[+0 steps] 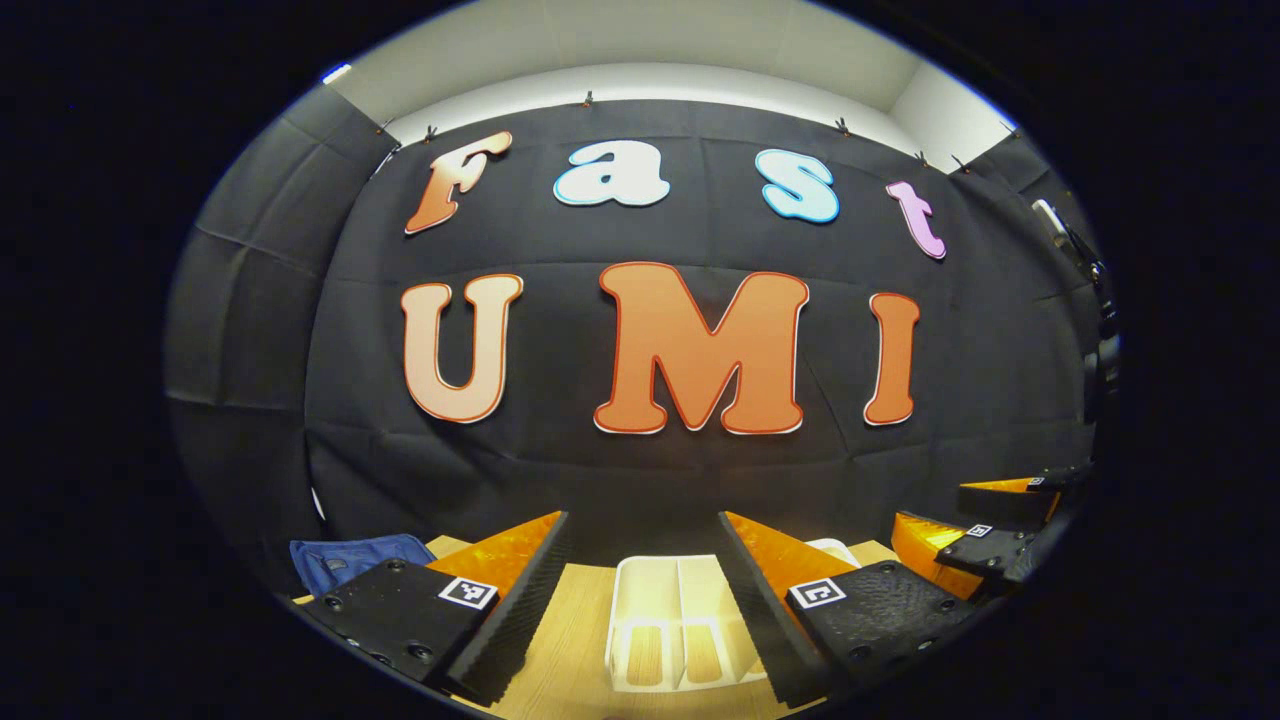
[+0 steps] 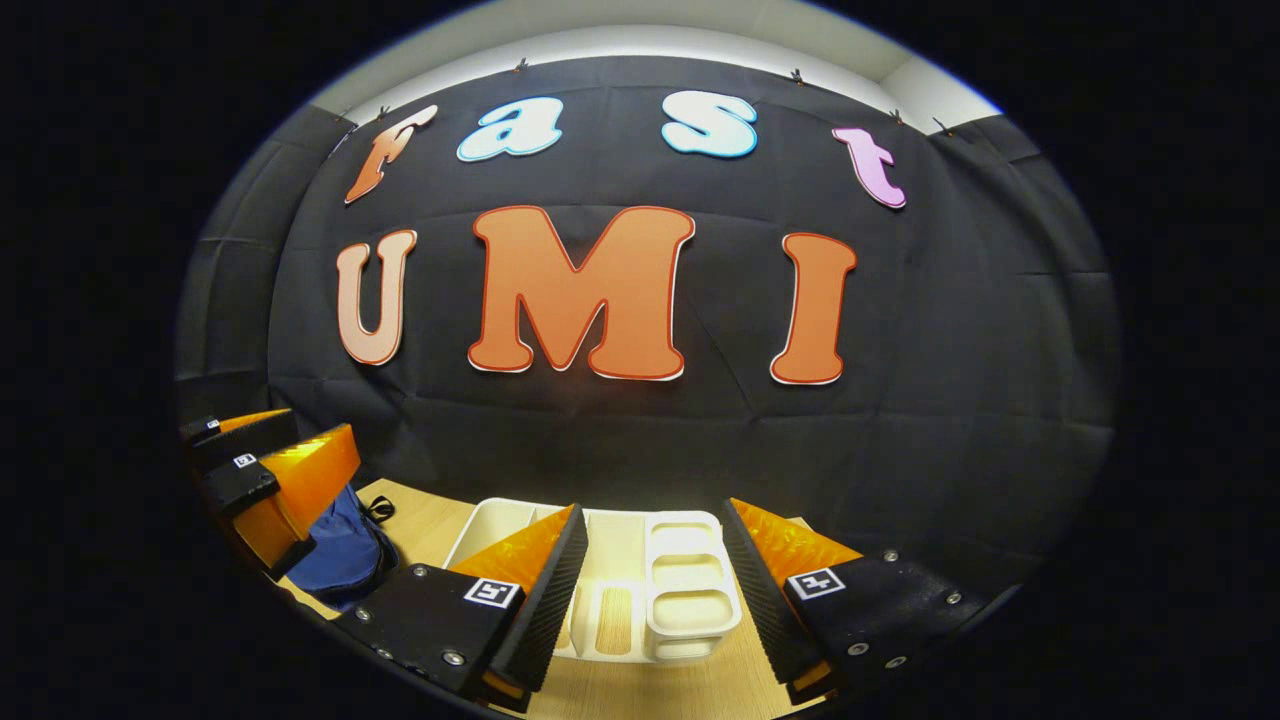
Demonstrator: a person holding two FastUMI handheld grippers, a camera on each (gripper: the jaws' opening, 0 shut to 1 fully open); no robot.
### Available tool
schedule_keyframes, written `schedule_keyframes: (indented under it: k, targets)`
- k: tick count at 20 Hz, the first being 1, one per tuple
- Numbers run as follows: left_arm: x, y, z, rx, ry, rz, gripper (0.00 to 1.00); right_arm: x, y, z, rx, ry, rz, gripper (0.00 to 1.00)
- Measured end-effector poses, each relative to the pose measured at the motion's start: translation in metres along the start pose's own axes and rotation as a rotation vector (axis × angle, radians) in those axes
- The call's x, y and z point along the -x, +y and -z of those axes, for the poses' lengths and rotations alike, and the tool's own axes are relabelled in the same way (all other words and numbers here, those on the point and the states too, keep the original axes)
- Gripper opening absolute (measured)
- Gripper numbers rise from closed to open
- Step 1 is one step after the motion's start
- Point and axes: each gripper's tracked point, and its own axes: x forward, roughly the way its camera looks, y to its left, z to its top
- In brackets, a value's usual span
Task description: Open the schoolbag, grab two books from the bookshelf and put them into the schoolbag.
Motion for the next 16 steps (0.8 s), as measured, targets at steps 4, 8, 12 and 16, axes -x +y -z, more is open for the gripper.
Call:
schedule_keyframes:
  k: [4,8,12,16]
  targets:
    - [-0.007,0.010,0.005,-0.002,0.018,-0.004,0.90,0.000,0.008,0.004,0.015,0.004,-0.015,0.82]
    - [-0.005,0.014,0.006,-0.007,0.020,-0.008,0.90,0.000,0.013,0.006,0.021,0.004,-0.024,0.82]
    - [-0.005,0.023,0.007,-0.006,0.017,-0.021,0.92,-0.004,0.016,0.005,0.027,-0.004,-0.023,0.82]
    - [-0.005,0.026,0.009,-0.023,0.022,-0.029,0.90,-0.005,0.017,0.006,0.029,-0.011,-0.020,0.82]
